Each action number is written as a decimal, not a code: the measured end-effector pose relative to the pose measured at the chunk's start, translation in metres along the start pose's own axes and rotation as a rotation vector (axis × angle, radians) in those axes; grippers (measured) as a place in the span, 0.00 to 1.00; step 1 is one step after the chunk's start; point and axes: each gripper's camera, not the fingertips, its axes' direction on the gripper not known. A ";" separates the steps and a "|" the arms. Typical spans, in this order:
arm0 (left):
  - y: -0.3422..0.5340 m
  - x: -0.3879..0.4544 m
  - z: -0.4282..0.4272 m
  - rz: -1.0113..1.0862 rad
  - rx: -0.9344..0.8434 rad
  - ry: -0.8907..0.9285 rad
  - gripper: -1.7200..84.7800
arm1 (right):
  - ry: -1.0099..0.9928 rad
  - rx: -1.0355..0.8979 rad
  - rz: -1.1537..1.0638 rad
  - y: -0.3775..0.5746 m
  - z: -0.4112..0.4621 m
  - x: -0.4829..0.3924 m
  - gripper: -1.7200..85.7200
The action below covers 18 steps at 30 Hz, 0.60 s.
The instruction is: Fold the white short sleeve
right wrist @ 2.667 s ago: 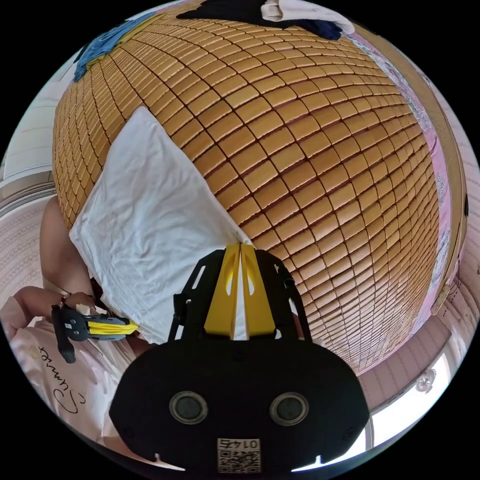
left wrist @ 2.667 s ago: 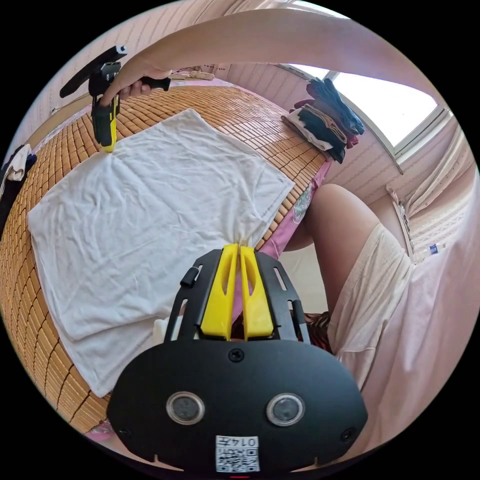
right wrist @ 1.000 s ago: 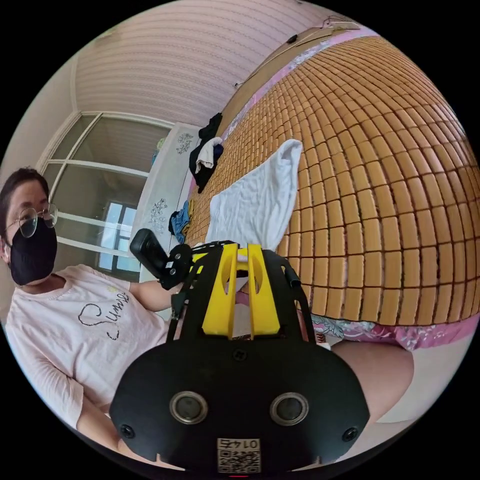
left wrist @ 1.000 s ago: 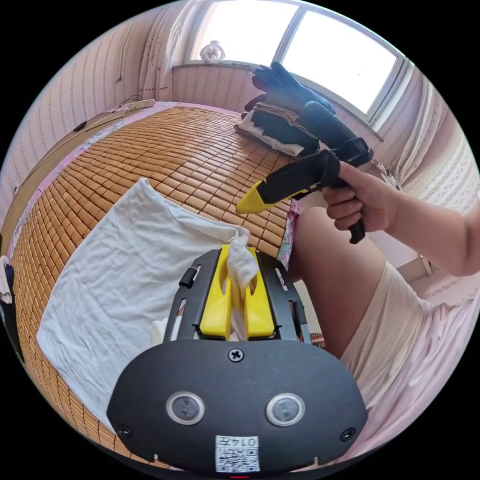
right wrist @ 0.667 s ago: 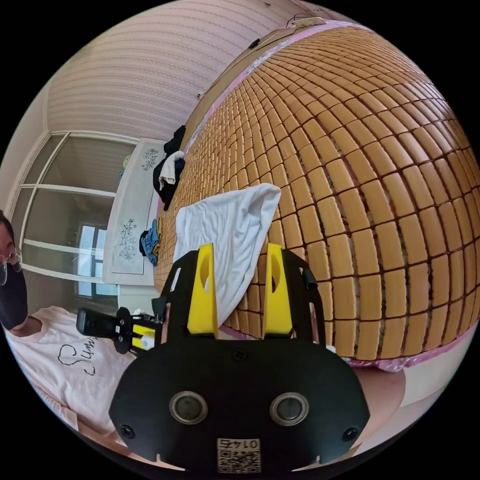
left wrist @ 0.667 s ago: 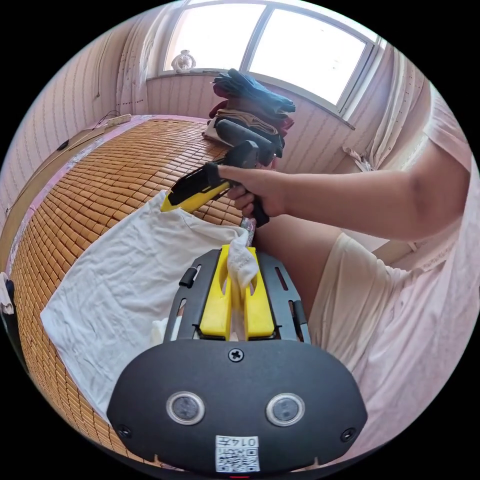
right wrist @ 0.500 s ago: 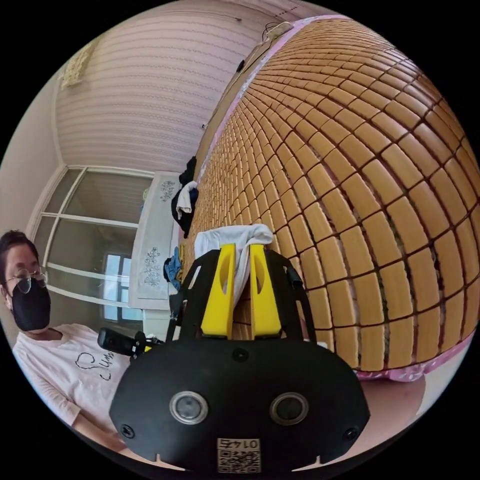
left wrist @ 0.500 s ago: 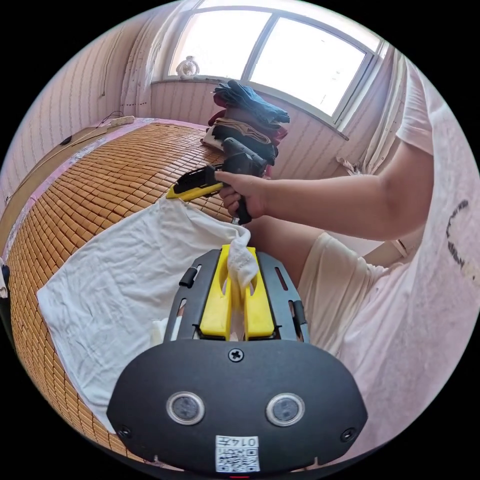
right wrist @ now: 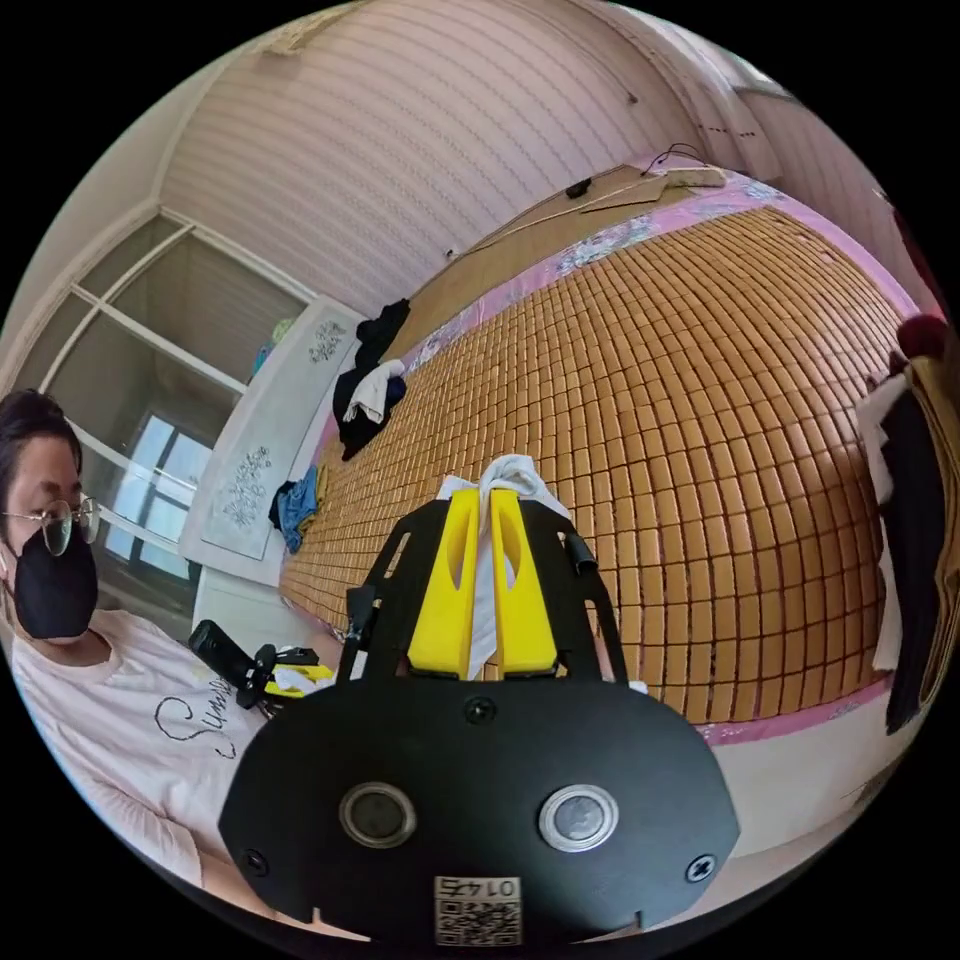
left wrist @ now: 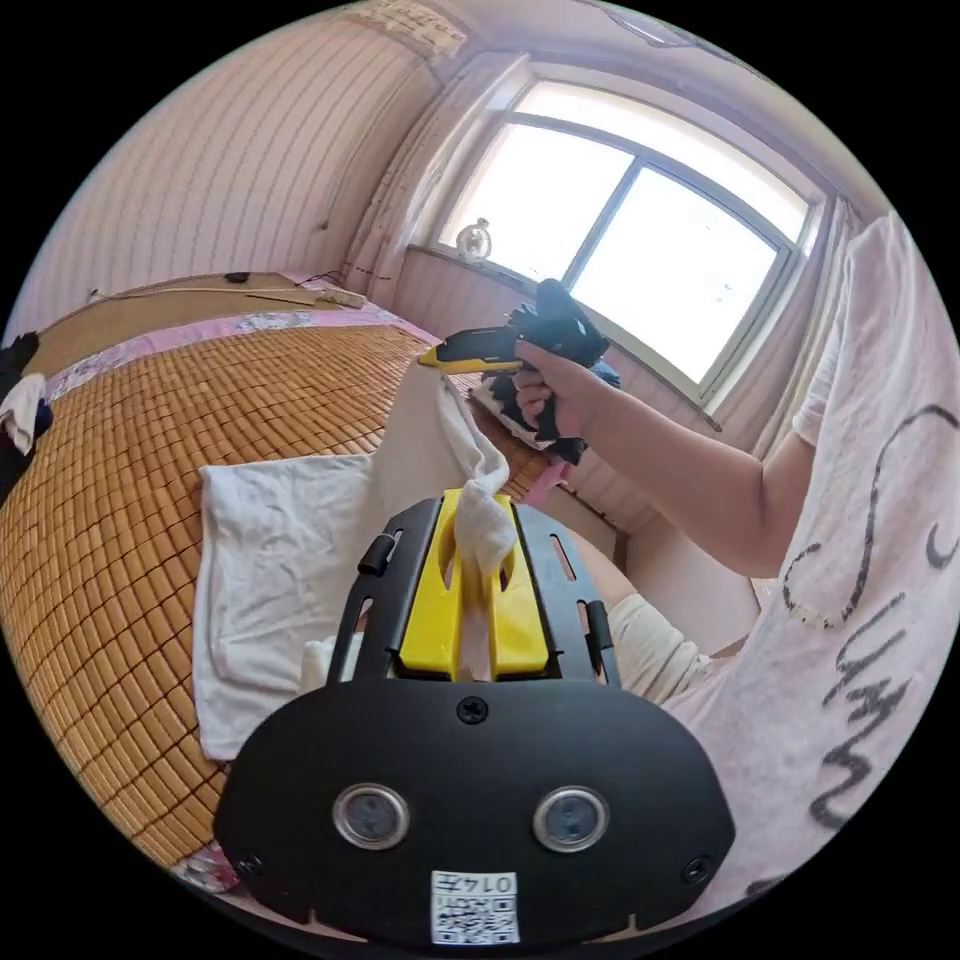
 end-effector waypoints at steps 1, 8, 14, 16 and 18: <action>0.007 -0.015 -0.009 -0.061 0.008 -0.087 0.01 | 0.028 -0.046 -0.045 -0.017 0.025 -0.020 0.03; 0.033 -0.098 -0.023 -0.407 -0.069 -0.219 0.02 | 0.118 -0.309 -0.168 -0.081 0.184 -0.113 0.05; 0.046 -0.144 -0.018 -0.629 -0.167 -0.197 0.05 | 0.193 -0.370 -0.206 -0.110 0.220 -0.153 0.08; 0.048 -0.149 -0.021 -0.636 -0.191 -0.205 0.06 | 0.195 -0.342 -0.251 -0.118 0.211 -0.164 0.09; 0.051 -0.158 -0.021 -0.694 -0.273 -0.244 0.07 | 0.217 -0.338 -0.310 -0.125 0.206 -0.170 0.09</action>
